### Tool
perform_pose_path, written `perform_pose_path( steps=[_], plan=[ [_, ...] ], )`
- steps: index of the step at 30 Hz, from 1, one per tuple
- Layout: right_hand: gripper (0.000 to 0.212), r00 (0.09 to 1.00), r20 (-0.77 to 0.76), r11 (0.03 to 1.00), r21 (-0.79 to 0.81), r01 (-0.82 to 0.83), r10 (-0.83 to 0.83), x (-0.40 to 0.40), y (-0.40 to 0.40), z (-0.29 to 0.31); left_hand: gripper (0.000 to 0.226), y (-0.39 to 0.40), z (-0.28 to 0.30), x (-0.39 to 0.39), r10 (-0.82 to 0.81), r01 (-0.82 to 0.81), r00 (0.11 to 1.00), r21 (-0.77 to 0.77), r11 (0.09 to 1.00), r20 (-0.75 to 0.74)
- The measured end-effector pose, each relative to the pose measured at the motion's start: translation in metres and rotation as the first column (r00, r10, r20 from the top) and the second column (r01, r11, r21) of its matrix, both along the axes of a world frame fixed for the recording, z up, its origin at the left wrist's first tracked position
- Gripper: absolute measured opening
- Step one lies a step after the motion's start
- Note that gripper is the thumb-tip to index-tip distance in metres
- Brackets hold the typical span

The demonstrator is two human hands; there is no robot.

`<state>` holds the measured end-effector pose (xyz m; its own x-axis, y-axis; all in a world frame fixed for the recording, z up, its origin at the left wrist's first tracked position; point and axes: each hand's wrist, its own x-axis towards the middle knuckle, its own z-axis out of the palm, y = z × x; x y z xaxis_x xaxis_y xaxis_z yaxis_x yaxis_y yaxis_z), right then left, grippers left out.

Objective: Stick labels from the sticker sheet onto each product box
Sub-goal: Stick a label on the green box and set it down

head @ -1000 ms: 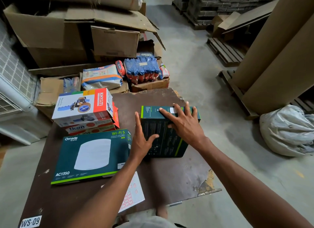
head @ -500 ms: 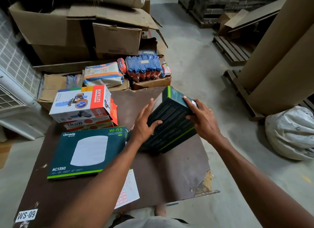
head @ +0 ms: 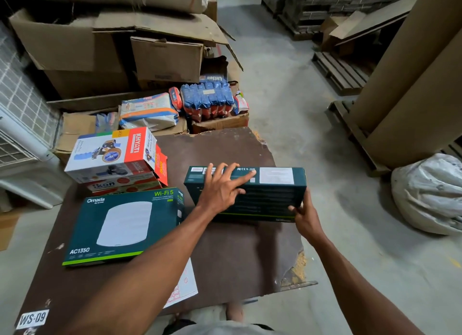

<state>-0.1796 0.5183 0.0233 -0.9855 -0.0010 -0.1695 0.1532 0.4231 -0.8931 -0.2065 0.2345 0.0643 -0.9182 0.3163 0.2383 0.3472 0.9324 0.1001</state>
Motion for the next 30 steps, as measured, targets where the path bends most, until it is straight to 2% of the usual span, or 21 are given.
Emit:
perform_pose_path(
  steps=[5, 8, 10, 12, 13, 15, 17, 19, 20, 22, 25, 27, 30],
  plan=[
    [0.089, 0.981, 0.073, 0.978, -0.092, 0.185, -0.179, 0.005, -0.003, -0.007, 0.065, 0.021, -0.023, 0.012, 0.022, -0.017, 0.998, -0.082, 0.996, 0.061],
    [0.099, 0.976, -0.059, 0.976, -0.075, 0.205, -0.21, 0.008, -0.007, -0.001, 0.066, 0.028, -0.03, 0.015, 0.023, -0.018, 0.999, -0.107, 0.994, 0.046],
    [0.095, 0.956, -0.25, 0.975, 0.118, 0.189, -0.155, 0.007, -0.014, 0.008, 0.068, 0.028, -0.03, 0.014, 0.031, -0.025, 0.998, -0.106, 0.994, 0.056],
    [0.086, 0.907, -0.412, 0.9, 0.422, 0.106, 0.086, 0.004, -0.025, 0.017, 0.07, 0.025, -0.03, 0.014, 0.035, -0.027, 0.996, -0.099, 0.995, 0.079],
    [0.084, 0.882, -0.411, 0.843, 0.537, 0.031, 0.23, 0.002, -0.033, 0.02, 0.071, 0.024, -0.031, 0.015, 0.032, -0.024, 0.996, -0.094, 0.995, 0.085],
    [0.084, 0.869, -0.289, 0.737, 0.665, -0.12, 0.402, -0.001, -0.049, 0.02, 0.072, 0.018, -0.03, 0.016, 0.024, -0.017, 0.995, -0.073, 0.997, 0.096],
    [0.087, 0.877, -0.158, 0.612, 0.771, -0.177, 0.453, -0.005, -0.059, 0.014, 0.073, 0.009, -0.027, 0.019, 0.054, -0.049, 0.995, -0.059, 0.997, 0.086],
    [0.084, 0.87, -0.09, 0.49, 0.852, -0.185, 0.484, -0.006, -0.062, 0.01, 0.074, -0.003, -0.026, 0.023, 0.157, -0.151, 0.986, -0.091, 0.984, 0.06],
    [0.081, 0.87, -0.071, 0.462, 0.867, -0.188, 0.487, -0.007, -0.062, 0.011, 0.076, -0.01, -0.027, 0.025, 0.219, -0.213, 0.974, -0.097, 0.972, 0.059],
    [0.079, 0.878, -0.048, 0.45, 0.871, -0.195, 0.475, -0.009, -0.065, 0.016, 0.078, -0.024, -0.035, 0.031, 0.295, -0.29, 0.953, -0.066, 0.955, 0.076],
    [0.088, 0.875, -0.03, 0.457, 0.861, -0.223, 0.483, -0.013, -0.082, 0.026, 0.078, -0.03, -0.042, 0.039, 0.28, -0.287, 0.95, 0.032, 0.957, 0.142],
    [0.093, 0.843, -0.007, 0.43, 0.862, -0.267, 0.538, -0.014, -0.1, 0.029, 0.077, -0.027, -0.041, 0.04, 0.282, -0.301, 0.941, 0.083, 0.95, 0.186],
    [0.082, 0.836, 0.003, 0.41, 0.871, -0.272, 0.548, -0.016, -0.119, 0.028, 0.076, -0.03, -0.046, 0.039, 0.241, -0.277, 0.951, 0.187, 0.942, 0.194]
  ],
)
